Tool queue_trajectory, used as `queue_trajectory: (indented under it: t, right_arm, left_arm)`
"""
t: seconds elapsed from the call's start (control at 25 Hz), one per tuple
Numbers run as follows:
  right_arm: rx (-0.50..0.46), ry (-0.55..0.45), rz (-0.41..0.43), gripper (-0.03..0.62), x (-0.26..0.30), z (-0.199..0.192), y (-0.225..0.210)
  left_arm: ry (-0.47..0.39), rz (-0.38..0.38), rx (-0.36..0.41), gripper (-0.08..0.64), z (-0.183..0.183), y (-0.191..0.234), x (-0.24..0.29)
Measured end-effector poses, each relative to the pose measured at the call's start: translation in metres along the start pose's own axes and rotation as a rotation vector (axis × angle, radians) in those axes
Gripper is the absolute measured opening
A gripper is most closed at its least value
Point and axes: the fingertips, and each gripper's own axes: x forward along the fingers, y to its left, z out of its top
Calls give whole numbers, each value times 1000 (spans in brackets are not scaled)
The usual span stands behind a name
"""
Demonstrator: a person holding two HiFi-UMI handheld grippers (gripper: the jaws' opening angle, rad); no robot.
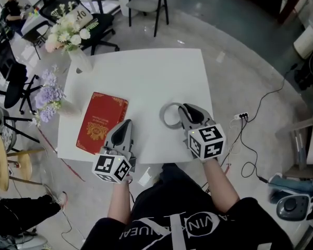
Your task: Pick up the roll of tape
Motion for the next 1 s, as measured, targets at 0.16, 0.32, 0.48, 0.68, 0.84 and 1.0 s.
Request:
queue_trajectory:
  t: [0.16, 0.32, 0.48, 0.68, 0.84, 1.0]
  right_arm:
    - [-3, -25, -4, 67, -5, 7, -1]
    - [-5, -54, -3, 67, -10, 16, 0]
    - [0, -81, -1, 67, -15, 27, 0]
    - [-12, -114, -5, 67, -22, 38, 1]
    - [-23, -144, -5, 67, -26, 48, 3]
    - [-34, -173, -3, 67, -30, 58, 7]
  left_arm:
    - [-23, -3, 10, 3, 9, -1, 0]
    - [-43, -4, 20, 3, 18, -3, -2]
    - [-60, 1, 28, 3, 29, -4, -3]
    - [-75, 4, 40, 3, 38, -5, -6]
    - [-93, -1, 52, 3, 47, -7, -6]
    - [-108, -4, 66, 3, 54, -9, -9]
